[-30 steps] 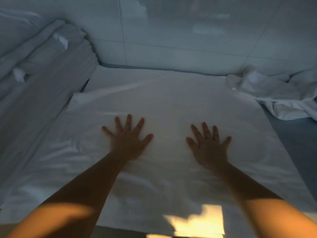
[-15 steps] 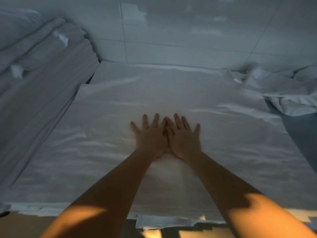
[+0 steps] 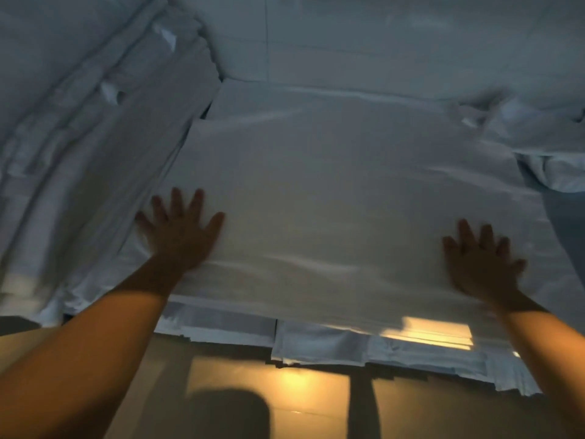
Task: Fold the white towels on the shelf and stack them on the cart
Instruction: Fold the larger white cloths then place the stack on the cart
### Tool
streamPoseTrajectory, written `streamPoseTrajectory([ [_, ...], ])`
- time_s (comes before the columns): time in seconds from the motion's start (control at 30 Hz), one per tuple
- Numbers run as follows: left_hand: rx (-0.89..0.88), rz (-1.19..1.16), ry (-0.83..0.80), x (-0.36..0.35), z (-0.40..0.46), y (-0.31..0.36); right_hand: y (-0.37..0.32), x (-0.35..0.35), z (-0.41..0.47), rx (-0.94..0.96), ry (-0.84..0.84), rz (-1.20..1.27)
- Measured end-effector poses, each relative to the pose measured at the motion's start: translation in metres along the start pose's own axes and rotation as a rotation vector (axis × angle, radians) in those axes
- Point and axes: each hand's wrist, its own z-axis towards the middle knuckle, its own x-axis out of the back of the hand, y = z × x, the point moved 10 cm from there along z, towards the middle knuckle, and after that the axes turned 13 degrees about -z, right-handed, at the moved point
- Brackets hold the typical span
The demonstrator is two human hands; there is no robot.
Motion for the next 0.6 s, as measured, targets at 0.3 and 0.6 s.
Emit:
streamPoseTrajectory([
  [0.3, -0.253, -0.001, -0.099, -0.036, -0.051, 0.078, -0.305, -0.011, -0.152, 0.738, 0.249, -0.121],
  [0.6, -0.057, -0.142, 0.065, 0.011, -0.041, -0.051, -0.211, -0.02, -0.102, 0.424, 0.225, -0.15],
])
